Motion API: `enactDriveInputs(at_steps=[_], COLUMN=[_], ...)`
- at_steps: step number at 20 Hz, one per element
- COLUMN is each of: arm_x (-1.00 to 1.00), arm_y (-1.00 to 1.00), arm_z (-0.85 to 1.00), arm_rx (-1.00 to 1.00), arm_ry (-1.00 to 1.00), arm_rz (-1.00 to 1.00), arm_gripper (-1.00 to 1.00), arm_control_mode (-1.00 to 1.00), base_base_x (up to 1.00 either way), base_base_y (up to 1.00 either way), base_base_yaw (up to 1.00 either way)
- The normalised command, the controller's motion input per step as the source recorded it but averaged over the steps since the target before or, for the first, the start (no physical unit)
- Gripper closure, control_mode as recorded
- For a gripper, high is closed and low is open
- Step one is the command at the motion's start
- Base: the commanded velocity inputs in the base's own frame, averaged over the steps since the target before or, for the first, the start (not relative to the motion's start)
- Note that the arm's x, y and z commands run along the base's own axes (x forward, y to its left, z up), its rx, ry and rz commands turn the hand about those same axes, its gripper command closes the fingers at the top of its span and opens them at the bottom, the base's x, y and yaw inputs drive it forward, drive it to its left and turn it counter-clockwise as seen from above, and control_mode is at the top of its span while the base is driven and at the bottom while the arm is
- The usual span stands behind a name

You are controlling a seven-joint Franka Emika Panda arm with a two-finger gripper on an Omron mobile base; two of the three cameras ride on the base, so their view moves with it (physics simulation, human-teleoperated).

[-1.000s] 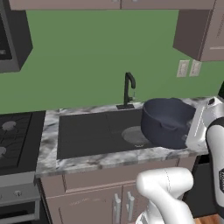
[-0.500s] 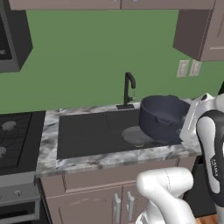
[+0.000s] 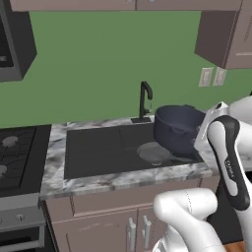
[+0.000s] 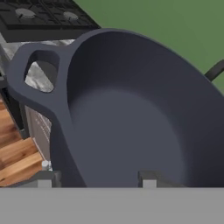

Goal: Move the pot and pan from the stove into the sink.

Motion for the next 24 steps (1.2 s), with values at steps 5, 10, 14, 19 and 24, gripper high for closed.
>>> enactDriveInputs(at_steps=[5, 10, 14, 19, 24], arm_x=[0.13, 0.02, 0.1, 0.11, 0.24], arm_y=[0.0, 0.0, 0.0, 0.0, 0.0], arm_z=[-0.05, -0.03, -0.2, -0.3, -0.25], arm_rx=[0.0, 0.0, 0.0, -0.01, 0.0], arm_ry=[0.0, 0.0, 0.0, 0.0, 0.0], arm_rz=[0.0, 0.0, 0.0, 0.0, 0.0], arm_gripper=[1.0, 1.0, 1.0, 1.0, 1.0], arm_control_mode=[-1.0, -1.0, -1.0, -1.0, -1.0], base_base_x=[0.0, 0.0, 0.0, 0.0, 0.0], base_base_y=[0.0, 0.0, 0.0, 0.0, 0.0], base_base_yaw=[0.0, 0.0, 0.0, 0.0, 0.0])
